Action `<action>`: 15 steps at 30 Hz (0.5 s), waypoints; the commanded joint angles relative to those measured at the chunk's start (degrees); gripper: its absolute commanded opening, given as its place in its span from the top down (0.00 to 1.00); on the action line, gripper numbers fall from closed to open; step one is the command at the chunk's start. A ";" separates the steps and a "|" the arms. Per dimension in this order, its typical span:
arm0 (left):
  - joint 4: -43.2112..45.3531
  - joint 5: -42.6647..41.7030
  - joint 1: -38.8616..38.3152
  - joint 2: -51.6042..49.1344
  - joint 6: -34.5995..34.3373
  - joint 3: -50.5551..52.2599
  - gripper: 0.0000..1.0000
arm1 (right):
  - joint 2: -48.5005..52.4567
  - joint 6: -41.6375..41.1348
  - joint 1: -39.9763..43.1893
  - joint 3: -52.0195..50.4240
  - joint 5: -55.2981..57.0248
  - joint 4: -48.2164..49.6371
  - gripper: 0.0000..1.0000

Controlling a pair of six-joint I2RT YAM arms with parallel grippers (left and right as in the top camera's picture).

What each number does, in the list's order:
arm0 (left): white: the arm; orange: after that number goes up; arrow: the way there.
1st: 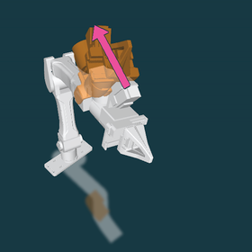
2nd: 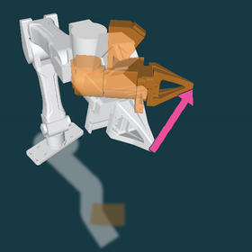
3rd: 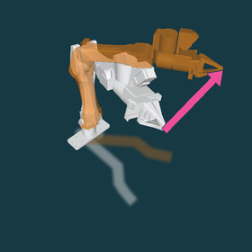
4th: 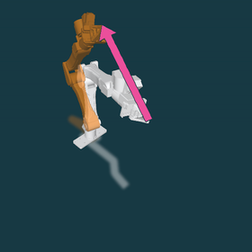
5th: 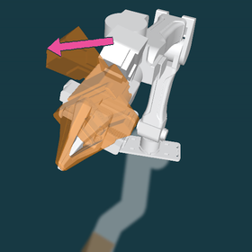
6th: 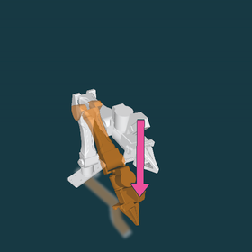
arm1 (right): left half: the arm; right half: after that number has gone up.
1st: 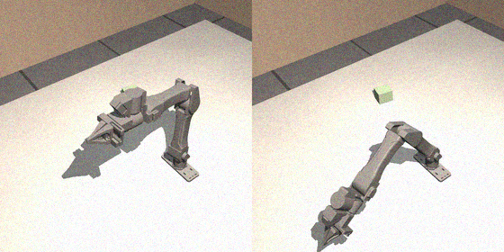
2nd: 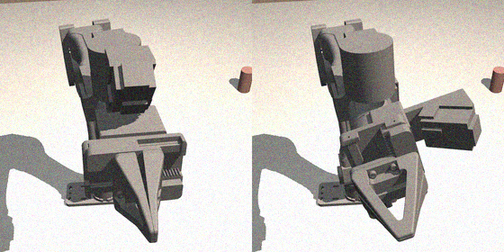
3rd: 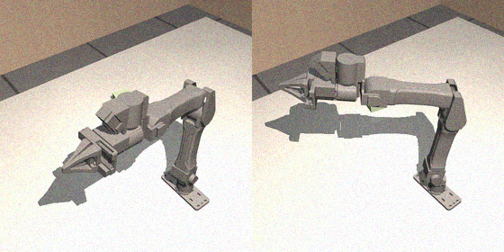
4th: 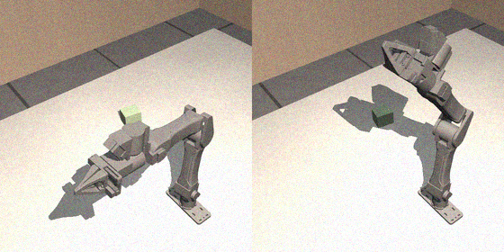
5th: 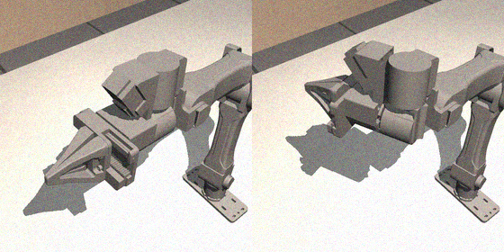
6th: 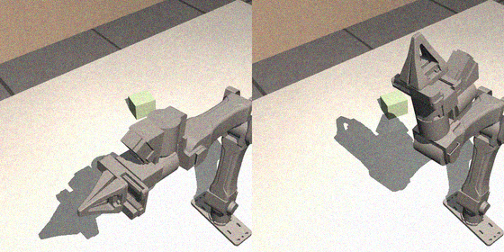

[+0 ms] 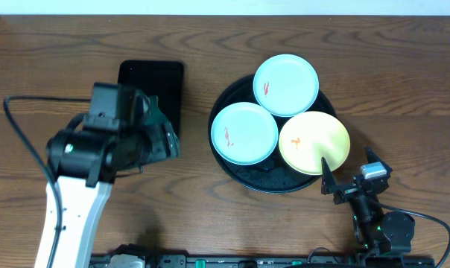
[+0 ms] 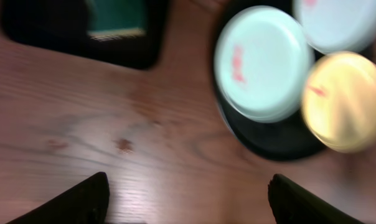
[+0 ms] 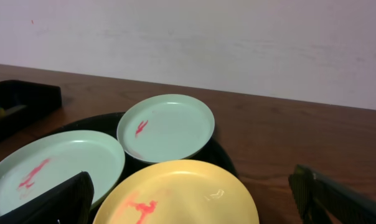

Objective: Clean dirty plates on tray and stack at the side
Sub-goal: 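Move the left gripper over the black tray down to the green sponge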

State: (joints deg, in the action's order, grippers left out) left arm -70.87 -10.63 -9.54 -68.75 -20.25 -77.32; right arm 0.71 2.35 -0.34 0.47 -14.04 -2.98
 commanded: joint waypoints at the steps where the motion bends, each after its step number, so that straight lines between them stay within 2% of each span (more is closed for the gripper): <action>1: 0.70 12.39 -0.79 -3.30 -4.07 -1.40 0.18 | -0.33 0.72 -0.42 -0.11 0.26 -0.22 0.01; 15: 12.63 12.59 -0.79 -11.56 -4.04 -1.22 0.18 | -0.33 0.72 -0.42 -0.13 0.26 -0.22 0.01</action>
State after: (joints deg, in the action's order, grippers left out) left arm -59.00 0.43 -10.04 -78.63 -23.99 -77.65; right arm 0.71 2.35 -0.34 0.47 -14.04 -2.98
